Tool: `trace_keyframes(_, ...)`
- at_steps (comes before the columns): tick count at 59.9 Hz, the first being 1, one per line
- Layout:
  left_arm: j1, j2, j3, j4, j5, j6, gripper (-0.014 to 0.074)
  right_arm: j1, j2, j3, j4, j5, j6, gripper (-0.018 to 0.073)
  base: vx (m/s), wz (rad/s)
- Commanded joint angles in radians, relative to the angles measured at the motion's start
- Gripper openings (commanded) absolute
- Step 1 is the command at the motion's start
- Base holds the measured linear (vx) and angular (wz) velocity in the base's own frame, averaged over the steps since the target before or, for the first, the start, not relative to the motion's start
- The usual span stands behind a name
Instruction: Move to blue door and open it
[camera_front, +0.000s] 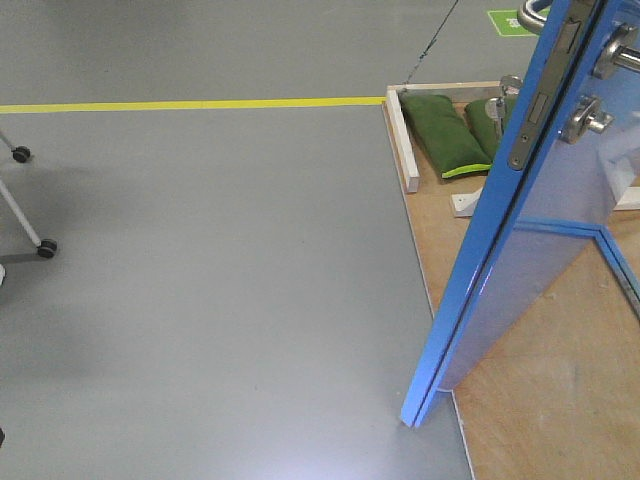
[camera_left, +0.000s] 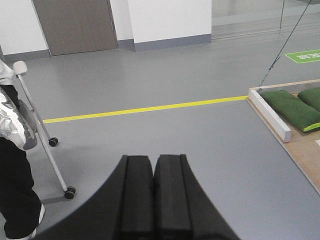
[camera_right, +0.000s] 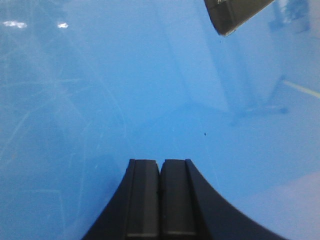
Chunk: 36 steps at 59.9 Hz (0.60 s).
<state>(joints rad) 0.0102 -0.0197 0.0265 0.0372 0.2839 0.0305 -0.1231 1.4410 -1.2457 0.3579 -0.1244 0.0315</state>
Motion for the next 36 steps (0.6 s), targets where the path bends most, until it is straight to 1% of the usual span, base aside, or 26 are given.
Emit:
trace_keyframes(1, -0.006, -0.006, 0.006, -0.008, -0.086, -0.003, 0.007, 0.0, -0.033, -0.033, -0.019, -0.073, -0.014, 0.0002, 0.0, 0.02)
trace_keyframes(23, -0.006, -0.006, 0.006, -0.008, -0.086, -0.003, 0.007, 0.0, -0.033, -0.033, -0.019, -0.073, -0.014, 0.0002, 0.01, 0.02)
trace_keyframes(36, -0.006, -0.006, 0.006, -0.008, -0.086, -0.003, 0.007, 0.0, -0.033, -0.033, -0.019, -0.069, -0.014, 0.0002, 0.03, 0.1)
